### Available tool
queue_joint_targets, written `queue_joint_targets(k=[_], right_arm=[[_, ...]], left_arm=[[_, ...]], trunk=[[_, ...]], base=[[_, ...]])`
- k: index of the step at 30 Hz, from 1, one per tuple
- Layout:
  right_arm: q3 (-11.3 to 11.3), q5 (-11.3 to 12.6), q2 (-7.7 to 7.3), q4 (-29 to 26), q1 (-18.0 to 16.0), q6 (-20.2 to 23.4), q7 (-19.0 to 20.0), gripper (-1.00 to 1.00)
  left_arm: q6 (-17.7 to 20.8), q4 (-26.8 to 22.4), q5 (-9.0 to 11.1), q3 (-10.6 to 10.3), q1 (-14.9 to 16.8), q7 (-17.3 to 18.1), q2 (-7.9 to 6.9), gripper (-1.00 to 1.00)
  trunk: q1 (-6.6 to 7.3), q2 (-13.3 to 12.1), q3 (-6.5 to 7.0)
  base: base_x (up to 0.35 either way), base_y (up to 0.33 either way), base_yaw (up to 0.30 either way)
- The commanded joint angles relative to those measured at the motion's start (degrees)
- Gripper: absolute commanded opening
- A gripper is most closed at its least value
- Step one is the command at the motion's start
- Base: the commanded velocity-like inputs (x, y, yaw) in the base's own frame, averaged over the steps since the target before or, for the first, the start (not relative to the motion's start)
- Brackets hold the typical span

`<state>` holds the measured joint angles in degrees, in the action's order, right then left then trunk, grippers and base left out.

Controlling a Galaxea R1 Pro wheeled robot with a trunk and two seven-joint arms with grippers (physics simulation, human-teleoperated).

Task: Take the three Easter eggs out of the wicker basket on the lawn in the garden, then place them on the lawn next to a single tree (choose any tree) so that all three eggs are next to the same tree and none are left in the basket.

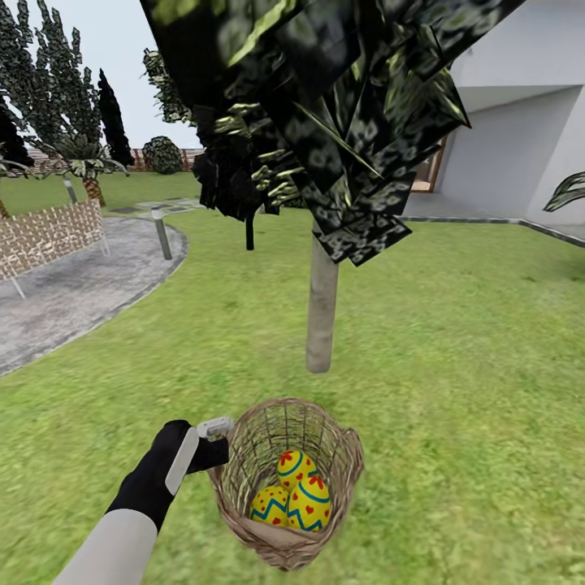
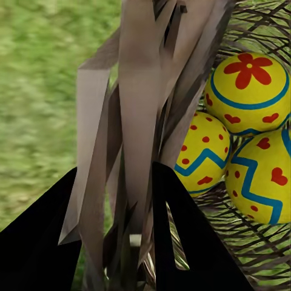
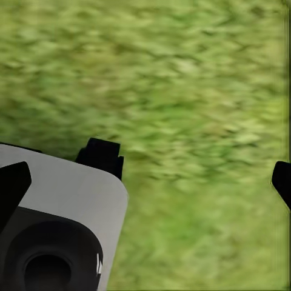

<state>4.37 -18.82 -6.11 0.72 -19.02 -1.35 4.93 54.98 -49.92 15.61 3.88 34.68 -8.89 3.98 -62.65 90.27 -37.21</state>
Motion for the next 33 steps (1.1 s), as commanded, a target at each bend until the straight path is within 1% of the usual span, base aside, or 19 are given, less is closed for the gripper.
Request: queue_joint_targets(k=[1,7,9,12,15,19,21,27,29,30,31,32,33], right_arm=[[0.46,-0.43,-0.04,0.07,-0.05,-0.14,0.17,1.0],[0.51,-0.32,0.17,0.21,-0.05,-0.14,0.24,1.0],[0.55,-0.49,0.22,1.04,0.22,-0.12,0.25,1.0],[0.55,-0.55,0.8,1.31,0.38,-0.14,0.34,1.0],[0.48,-0.96,0.89,1.38,0.39,0.0,0.34,1.0],[0.47,-0.52,0.88,1.35,0.39,-0.06,0.34,1.0],[0.54,-0.29,0.84,1.17,0.39,-0.05,0.34,1.0],[0.51,-0.87,0.8,0.95,0.39,-0.11,0.64,1.0],[0.53,-0.79,0.47,0.04,0.32,0.57,0.7,1.0],[0.59,-0.57,0.3,-1.7,-0.03,1.05,0.75,1.0],[0.71,-0.4,0.28,-4.35,-0.45,3.94,0.8,1.0],[0.8,-0.2,0.3,-8.57,-1.02,9.72,0.88,1.0],[0.89,-0.13,0.33,-13.23,-1.36,14.39,0.93,1.0]], left_arm=[[0.13,-0.08,1.35,0.1,0.04,-0.52,0.06,-1.0],[0.16,-0.09,1.35,0.08,0.04,-0.52,0.15,-1.0],[0.19,-0.09,1.35,0.08,0.04,-0.54,0.15,-1.0],[0.19,-0.09,1.35,0.08,0.04,-0.59,0.15,-1.0],[0.19,-0.09,1.35,0.08,0.04,-0.6,0.15,-1.0],[0.18,-0.09,1.35,0.08,0.04,-0.59,0.15,-1.0],[0.21,-0.09,1.35,0.08,0.04,-0.6,0.15,-1.0],[0.22,-0.09,1.35,0.13,0.04,-0.69,0.07,-1.0],[0.22,-0.09,1.35,0.2,0.04,-0.69,0.05,-1.0],[0.22,-0.09,1.35,0.19,0.04,-0.69,0.04,-1.0],[0.22,-0.09,1.35,0.19,0.04,-0.69,0.06,-1.0],[0.22,-0.09,1.35,0.17,0.04,-0.69,0.06,-1.0],[0.22,-0.09,1.35,0.18,0.04,-0.69,0.07,-1.0]], trunk=[[-0.03,0.02,-0.05],[-0.03,0.02,-0.05],[-0.03,0.02,-0.05],[-0.03,0.02,-0.05],[-0.03,0.02,-0.05],[-0.03,0.02,-0.05],[-0.03,0.02,-0.05],[-0.03,0.02,-0.05],[-0.03,0.02,-0.05],[-0.03,0.02,-0.05],[-0.03,0.02,-0.05],[-0.03,0.02,-0.05],[-0.03,0.02,-0.05]], base=[[0.322,0.0,0.0],[0.322,0.0,0.0],[0.323,0.0,0.0],[0.323,0.0,0.0],[0.323,0.0,0.0],[0.317,0.0,0.0],[0.118,0.0,0.0],[0.005,0.0,0.0],[0.0,0.0,0.0],[0.0,0.0,0.0],[0.0,0.0,0.0],[0.0,0.0,0.0],[0.0,0.0,0.0]])
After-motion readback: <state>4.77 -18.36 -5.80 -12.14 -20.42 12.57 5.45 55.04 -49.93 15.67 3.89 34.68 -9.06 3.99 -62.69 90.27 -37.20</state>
